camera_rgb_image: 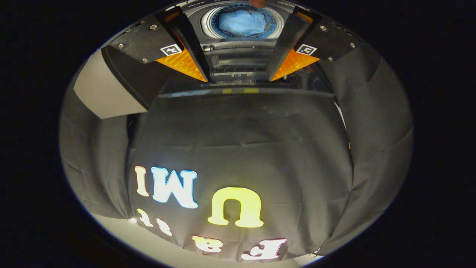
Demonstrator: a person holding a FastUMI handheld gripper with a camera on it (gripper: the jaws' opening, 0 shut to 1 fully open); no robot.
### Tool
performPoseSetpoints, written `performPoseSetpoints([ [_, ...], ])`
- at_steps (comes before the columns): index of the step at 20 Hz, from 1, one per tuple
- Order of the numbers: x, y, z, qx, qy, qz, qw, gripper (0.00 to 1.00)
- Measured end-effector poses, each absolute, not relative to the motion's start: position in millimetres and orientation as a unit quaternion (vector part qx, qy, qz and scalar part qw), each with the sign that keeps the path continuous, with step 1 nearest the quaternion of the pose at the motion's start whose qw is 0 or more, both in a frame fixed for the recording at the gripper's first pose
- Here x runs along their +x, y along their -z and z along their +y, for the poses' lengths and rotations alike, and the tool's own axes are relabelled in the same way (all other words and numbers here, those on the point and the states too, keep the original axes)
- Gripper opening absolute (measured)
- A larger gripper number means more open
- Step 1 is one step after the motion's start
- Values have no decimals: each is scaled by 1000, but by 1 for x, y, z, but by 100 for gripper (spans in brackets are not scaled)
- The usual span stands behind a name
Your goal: Put the clothes into the washing machine and then close the washing machine lid.
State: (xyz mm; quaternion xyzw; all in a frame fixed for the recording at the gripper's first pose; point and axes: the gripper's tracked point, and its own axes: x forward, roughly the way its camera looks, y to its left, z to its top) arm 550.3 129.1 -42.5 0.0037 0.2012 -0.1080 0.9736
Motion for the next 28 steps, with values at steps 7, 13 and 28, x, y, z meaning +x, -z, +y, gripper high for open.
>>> performPoseSetpoints([
  [7,604,22,119,5,104,187,977,96],
  [13,638,57,125,-21,78,226,971,96],
  [28,634,94,125,24,67,234,970,96],
])
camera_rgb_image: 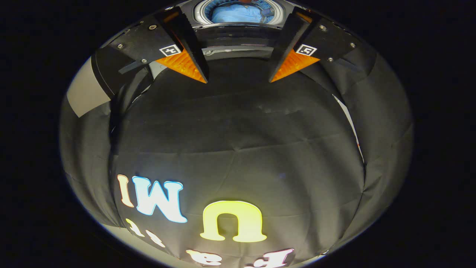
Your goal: Put the clothes into the washing machine and then close the washing machine lid.
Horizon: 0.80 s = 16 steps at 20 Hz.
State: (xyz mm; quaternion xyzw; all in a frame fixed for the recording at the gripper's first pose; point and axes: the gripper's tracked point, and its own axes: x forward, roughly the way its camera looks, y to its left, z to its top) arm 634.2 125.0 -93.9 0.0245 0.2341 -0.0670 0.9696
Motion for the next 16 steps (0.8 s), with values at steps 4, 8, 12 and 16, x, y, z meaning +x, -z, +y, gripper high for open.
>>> performPoseSetpoints([
  [4,636,90,125,24,66,215,974,97],
  [8,636,88,126,26,62,207,976,97],
  [12,636,85,129,24,60,189,980,97],
  [16,636,84,129,24,61,179,982,97],
])
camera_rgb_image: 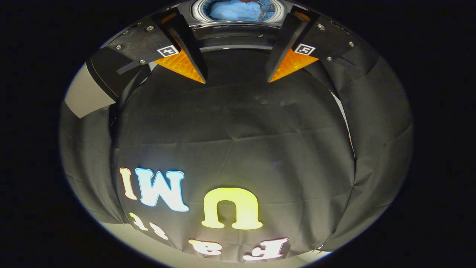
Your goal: Put the clothes into the washing machine and then close the washing machine lid.
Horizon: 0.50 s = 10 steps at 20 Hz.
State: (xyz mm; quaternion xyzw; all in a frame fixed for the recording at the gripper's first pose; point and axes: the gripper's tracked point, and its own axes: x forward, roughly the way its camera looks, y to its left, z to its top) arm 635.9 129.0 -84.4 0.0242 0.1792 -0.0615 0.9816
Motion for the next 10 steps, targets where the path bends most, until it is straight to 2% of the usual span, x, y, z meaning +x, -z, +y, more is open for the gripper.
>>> performPoseSetpoints([
  [10,632,83,131,26,56,146,987,97],
])
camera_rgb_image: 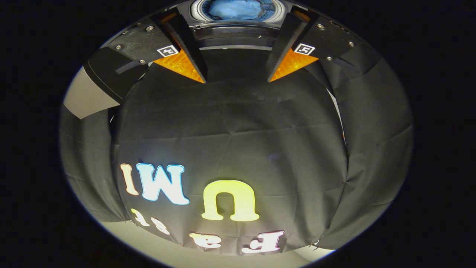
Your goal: Put the clothes into the washing machine and then close the washing machine lid.
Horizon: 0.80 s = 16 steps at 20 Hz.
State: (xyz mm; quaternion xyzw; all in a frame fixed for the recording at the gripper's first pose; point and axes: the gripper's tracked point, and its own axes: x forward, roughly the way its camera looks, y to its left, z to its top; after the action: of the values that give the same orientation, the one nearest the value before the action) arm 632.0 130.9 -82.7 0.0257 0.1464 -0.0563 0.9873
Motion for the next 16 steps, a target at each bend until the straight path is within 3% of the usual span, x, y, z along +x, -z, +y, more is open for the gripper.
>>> performPoseSetpoints([
  [16,626,86,129,27,59,142,988,97],
])
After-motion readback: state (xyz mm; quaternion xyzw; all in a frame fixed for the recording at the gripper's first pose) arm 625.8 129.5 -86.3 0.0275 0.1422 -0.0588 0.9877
